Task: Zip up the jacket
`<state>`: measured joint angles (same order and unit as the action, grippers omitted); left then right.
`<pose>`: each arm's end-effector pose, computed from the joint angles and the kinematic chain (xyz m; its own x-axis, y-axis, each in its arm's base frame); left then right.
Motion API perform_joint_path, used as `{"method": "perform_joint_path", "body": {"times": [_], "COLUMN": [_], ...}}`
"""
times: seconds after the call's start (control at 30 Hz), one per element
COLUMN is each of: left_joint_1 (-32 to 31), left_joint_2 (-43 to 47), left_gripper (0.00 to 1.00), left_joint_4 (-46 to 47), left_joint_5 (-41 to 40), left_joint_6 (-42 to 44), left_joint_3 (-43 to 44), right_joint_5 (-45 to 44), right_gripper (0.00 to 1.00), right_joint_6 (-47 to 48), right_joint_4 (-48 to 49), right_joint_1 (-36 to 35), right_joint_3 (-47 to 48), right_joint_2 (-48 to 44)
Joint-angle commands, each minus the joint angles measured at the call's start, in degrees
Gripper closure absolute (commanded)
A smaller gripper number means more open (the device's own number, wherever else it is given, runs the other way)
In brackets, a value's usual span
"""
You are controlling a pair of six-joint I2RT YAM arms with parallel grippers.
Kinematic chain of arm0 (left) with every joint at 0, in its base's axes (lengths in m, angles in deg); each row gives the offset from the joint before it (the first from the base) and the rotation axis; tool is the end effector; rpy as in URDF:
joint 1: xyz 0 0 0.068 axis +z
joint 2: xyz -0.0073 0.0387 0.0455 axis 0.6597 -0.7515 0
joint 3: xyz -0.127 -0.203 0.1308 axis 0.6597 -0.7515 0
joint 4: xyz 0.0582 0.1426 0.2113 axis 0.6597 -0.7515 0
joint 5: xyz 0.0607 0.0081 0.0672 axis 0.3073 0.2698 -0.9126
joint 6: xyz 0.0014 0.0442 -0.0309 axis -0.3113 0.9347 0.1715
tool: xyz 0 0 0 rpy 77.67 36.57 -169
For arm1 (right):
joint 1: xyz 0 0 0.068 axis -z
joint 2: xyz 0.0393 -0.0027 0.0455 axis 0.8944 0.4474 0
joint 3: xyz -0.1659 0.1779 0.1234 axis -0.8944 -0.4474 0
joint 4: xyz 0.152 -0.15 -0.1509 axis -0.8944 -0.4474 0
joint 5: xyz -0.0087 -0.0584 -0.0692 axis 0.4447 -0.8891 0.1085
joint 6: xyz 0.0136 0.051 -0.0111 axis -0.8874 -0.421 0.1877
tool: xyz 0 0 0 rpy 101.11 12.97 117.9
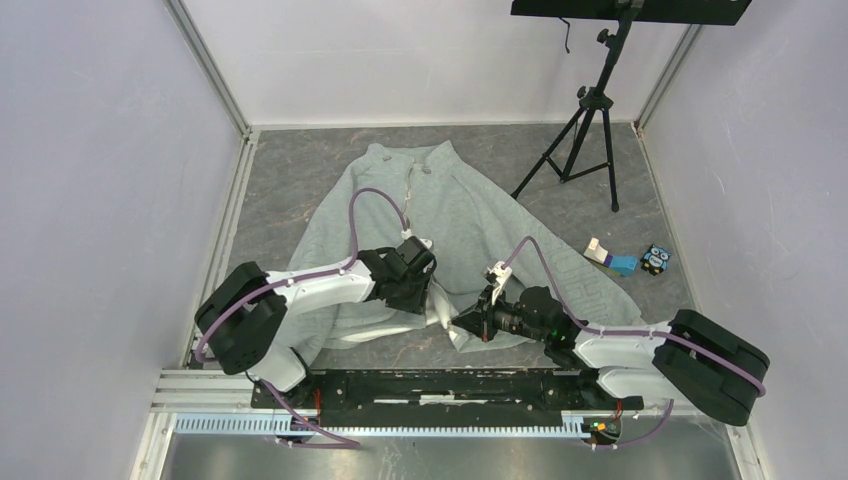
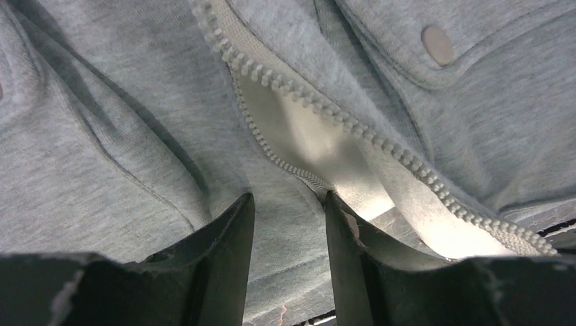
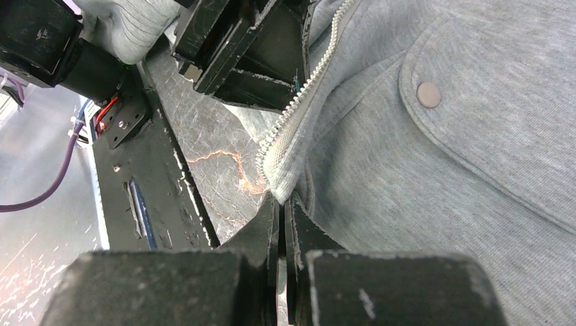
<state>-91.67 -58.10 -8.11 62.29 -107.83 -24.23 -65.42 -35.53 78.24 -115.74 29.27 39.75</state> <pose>0.1809 -0.2159 0.1687 -0.9010 0.2378 -0.3627 0.3179 0.9310 -0.1792 0.1127 0.1597 0.1425 -0.5835 0.0070 -0.8121 -0.7158 0.4679 0.5184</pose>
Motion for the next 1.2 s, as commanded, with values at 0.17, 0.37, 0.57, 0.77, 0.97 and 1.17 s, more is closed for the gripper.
{"method": "perform_joint_path", "body": {"times": [0.17, 0.37, 0.57, 0.77, 0.97, 1.17], "left_joint_1": [-0.15, -0.12, -0.04, 0.21, 0.29, 0.27], "left_joint_2": [-1.38, 1.42, 10.90, 22.74, 35.53, 46.36], "left_gripper": [0.61, 0.78, 0.84, 0.92, 0.98, 0.98], "left_joint_4": [2.17, 2.68, 4.76, 12.09, 22.36, 33.81], "left_joint_5": [-2.07, -2.94, -2.20, 0.56, 2.62, 4.72], "left_joint_6": [1.47, 1.67, 2.42, 3.23, 6.89, 10.19], "left_joint_3": [-1.10, -1.94, -5.60, -12.94, -22.60, -30.89], "right_joint_5": [0.91, 1.61, 3.22, 9.65, 15.39, 20.28], "right_gripper": [1.00, 1.00, 1.00, 1.00, 1.00, 1.00], "right_joint_6": [-0.73, -1.18, -3.00, -8.40, -12.11, -16.28], "right_joint_4": [3.96, 4.42, 6.24, 15.83, 23.40, 26.74], "right_joint_1": [0.36, 0.39, 0.42, 0.42, 0.37, 0.37], "right_joint_3": [-0.10, 0.13, 0.41, 1.76, 4.51, 7.79], "right_joint_2": [2.12, 2.87, 3.68, 9.70, 15.74, 20.19]}}
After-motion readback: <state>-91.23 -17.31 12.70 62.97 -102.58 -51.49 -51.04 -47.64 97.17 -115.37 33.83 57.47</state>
